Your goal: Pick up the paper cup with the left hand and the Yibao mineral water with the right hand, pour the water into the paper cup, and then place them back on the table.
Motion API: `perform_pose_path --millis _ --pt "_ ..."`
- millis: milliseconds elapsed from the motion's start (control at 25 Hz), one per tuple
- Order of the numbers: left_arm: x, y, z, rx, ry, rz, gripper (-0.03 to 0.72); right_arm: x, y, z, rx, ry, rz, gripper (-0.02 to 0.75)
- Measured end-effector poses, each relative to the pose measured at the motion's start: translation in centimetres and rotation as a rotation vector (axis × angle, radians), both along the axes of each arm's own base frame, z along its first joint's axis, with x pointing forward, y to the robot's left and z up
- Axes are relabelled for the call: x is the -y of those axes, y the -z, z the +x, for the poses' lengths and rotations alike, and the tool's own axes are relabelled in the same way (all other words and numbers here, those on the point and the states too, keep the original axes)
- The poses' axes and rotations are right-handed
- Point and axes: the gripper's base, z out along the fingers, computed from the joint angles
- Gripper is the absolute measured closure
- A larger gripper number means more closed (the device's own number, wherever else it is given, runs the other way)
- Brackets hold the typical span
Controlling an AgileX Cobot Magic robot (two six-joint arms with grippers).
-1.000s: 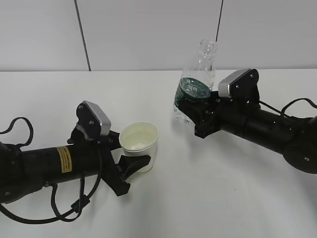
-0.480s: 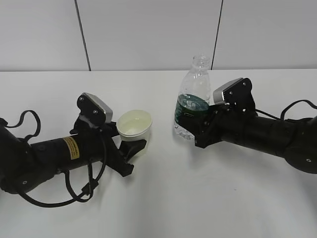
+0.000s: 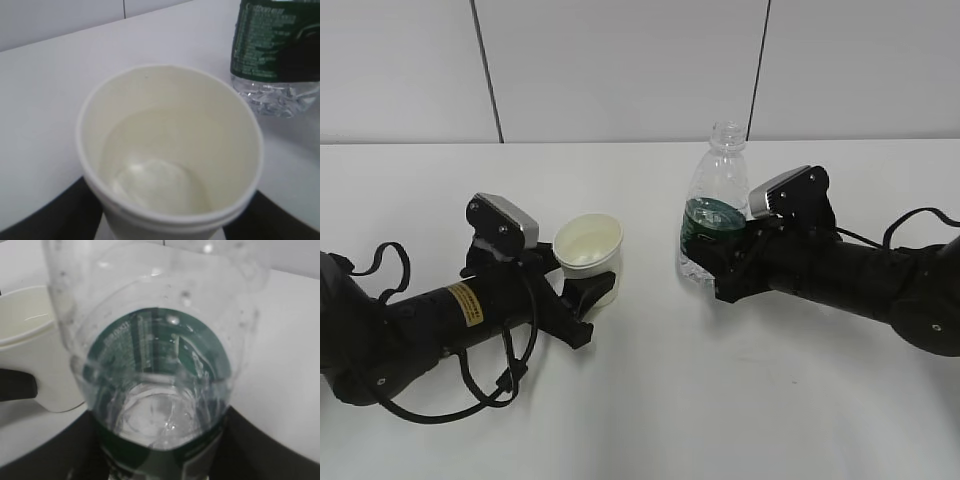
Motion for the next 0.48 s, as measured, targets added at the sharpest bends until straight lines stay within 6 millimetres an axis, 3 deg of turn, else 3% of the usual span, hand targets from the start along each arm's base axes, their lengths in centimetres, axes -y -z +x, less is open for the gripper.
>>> perform_pose_path --millis 280,480 --pt "0.05 -0.14 0.06 0.015 -0.001 -0.018 0.12 -0.02 0.29 -0.01 0.002 -0.004 -0.005 0.383" --pt "-0.15 0.09 -0.26 -0.016 -0.005 0.002 0.103 -0.01 0.34 0.0 0.006 -0.005 -0.009 0.383"
